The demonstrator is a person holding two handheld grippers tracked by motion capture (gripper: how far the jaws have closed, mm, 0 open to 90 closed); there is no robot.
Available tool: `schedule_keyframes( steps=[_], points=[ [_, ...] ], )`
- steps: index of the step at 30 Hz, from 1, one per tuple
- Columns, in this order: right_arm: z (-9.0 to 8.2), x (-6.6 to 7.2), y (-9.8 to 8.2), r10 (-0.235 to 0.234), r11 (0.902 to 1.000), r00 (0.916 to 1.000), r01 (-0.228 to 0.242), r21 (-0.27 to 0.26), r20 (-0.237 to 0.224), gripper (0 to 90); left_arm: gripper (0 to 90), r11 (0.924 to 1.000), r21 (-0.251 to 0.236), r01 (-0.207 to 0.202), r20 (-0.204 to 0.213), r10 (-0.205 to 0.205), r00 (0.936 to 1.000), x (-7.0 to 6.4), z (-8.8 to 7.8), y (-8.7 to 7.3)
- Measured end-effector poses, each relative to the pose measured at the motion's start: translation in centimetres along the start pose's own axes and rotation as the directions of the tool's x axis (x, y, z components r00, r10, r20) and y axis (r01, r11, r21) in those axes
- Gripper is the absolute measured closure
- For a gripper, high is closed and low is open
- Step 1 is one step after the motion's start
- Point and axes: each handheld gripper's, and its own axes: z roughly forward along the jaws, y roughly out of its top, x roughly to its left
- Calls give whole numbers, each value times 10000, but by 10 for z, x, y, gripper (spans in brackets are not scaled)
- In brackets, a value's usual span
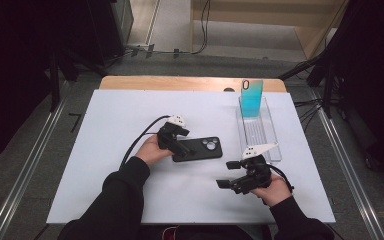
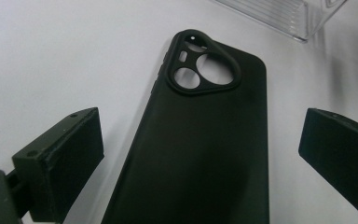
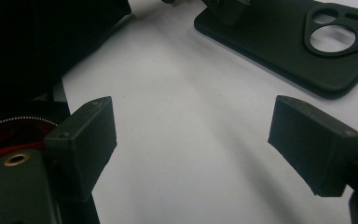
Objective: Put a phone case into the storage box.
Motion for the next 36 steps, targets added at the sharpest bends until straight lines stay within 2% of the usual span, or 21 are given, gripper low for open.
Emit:
schedule_keyframes(
  steps=[7, 11, 19, 22, 24, 27, 36],
  points=[
    [1, 0, 0, -13, 10000, 10000, 13, 28, -10, 134, 4, 9993, 358, -115, 2, 115, 9999, -1, 7, -4],
    [0, 0, 0, 49, 10000, 10000, -49, 33, -2, 134, 2, 9992, 340, -225, -10, 226, 9997, -2, 8, -4],
    [1, -1, -1, 6, 10000, 10000, -6, 40, -14, 134, 6, 9947, 640, -806, -387, 831, 9958, -8, 10, -4],
    [1, -1, -1, 22, 10000, 10000, -22, 44, -15, 134, 48, 9943, 621, -865, -659, 906, 9937, -8, 9, -5],
    [1, -1, -1, 16, 10000, 10000, -16, 41, -16, 134, 64, 9951, 583, -801, -632, 837, 9945, -8, 9, -5],
    [1, -1, -1, 19, 10000, 10000, -19, 44, -15, 134, 64, 9934, 663, -932, -684, 977, 9929, -9, 9, -5],
    [1, -1, -1, 46, 10000, 10000, -46, 51, -14, 134, 63, 9925, 685, -1017, -743, 1067, 9915, -10, 10, -5]
  ],
)
